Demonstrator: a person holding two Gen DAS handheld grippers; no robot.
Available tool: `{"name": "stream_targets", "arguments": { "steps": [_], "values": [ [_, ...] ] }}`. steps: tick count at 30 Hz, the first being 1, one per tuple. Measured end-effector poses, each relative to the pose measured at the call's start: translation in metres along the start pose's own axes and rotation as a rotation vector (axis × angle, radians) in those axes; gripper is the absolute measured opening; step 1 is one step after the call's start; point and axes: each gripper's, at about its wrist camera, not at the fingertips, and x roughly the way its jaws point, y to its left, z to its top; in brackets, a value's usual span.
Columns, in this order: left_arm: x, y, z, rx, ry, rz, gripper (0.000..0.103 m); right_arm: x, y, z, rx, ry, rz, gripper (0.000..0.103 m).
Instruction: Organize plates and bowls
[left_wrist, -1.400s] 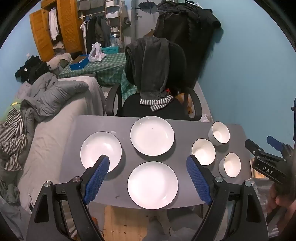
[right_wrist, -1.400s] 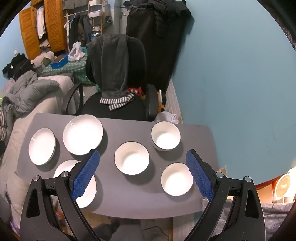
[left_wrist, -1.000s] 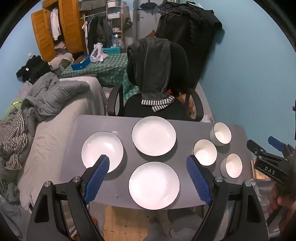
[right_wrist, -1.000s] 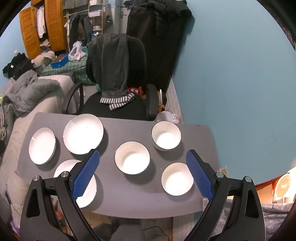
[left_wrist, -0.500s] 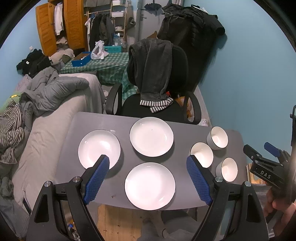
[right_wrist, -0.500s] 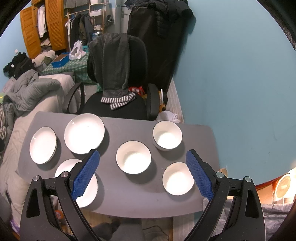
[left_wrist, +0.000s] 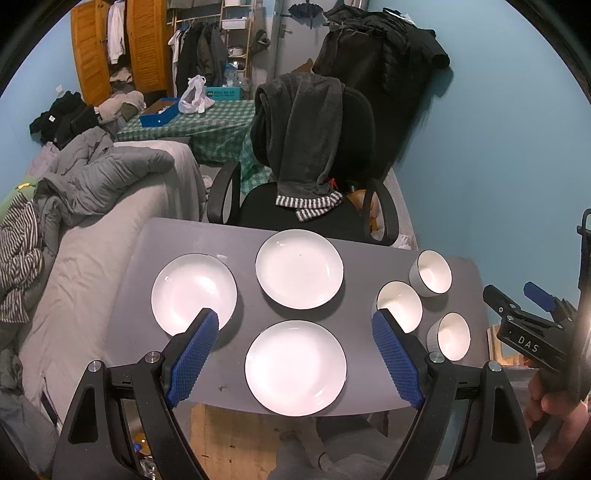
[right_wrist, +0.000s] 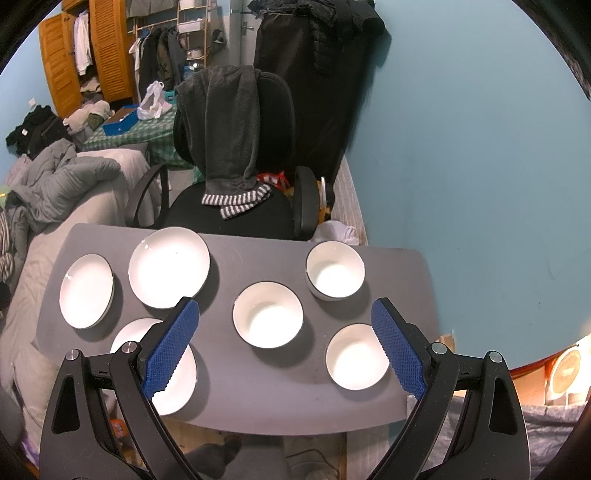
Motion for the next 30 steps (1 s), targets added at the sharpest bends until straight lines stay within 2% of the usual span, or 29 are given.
{"name": "stream_targets", "arguments": {
  "steps": [30],
  "values": [
    [0.0019,0.0017,0.0022,-0.039,0.020,-0.037,0.086,0.0012,0.0061,-0.0016,0.000,0.002,0.012,0.093]
  ]
}}
